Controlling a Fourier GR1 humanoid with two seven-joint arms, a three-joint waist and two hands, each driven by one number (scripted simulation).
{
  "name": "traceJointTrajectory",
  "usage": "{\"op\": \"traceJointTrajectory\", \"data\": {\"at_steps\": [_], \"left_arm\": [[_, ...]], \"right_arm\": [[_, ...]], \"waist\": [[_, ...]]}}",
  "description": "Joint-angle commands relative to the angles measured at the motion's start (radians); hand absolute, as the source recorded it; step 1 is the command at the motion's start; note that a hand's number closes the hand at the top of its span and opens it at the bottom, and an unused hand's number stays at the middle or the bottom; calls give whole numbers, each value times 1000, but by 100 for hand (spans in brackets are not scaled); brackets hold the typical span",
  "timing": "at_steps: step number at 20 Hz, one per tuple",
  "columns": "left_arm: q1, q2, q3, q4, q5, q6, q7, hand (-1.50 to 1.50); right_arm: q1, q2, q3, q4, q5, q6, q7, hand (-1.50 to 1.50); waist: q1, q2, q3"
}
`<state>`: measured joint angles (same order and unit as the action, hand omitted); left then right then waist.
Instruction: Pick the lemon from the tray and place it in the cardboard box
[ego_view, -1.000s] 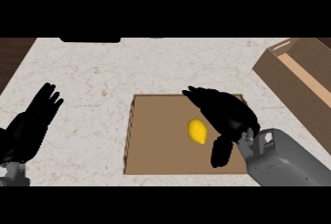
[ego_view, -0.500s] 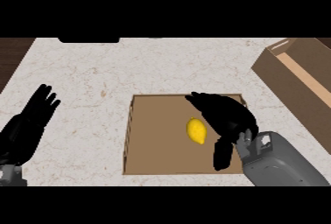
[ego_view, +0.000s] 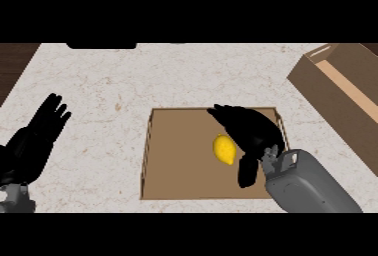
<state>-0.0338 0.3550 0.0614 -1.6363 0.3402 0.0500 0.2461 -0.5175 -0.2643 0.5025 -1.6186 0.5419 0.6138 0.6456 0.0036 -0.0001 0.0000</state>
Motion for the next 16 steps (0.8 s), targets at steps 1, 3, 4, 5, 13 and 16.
{"op": "traceJointTrajectory", "data": {"at_steps": [1, 3, 4, 5, 13, 16], "left_arm": [[47, 5, 31, -71, 12, -35, 28, 0], [78, 5, 47, -91, 12, -54, 21, 0], [17, -11, 55, 18, 4, -73, -15, 0], [70, 0, 77, -19, 19, -94, -24, 0], [-14, -38, 70, 5, -23, -91, 30, 0], [34, -43, 97, 1, -31, -120, -22, 0]], "right_arm": [[83, 9, 30, -25, 91, -36, -77, -150], [98, 31, 38, -56, 125, -30, -44, -150], [31, 70, 19, 4, 126, 25, -23, -150], [50, 50, 15, -30, 139, 33, -21, -150], [-5, 180, -14, 93, 222, 87, 10, -150], [18, 168, -33, 65, 241, 129, 6, -150]], "waist": [[1, -1, 0], [1, -2, 0], [-1, 0, 0], [1, -1, 0], [0, 0, 0], [0, -1, 0]]}}
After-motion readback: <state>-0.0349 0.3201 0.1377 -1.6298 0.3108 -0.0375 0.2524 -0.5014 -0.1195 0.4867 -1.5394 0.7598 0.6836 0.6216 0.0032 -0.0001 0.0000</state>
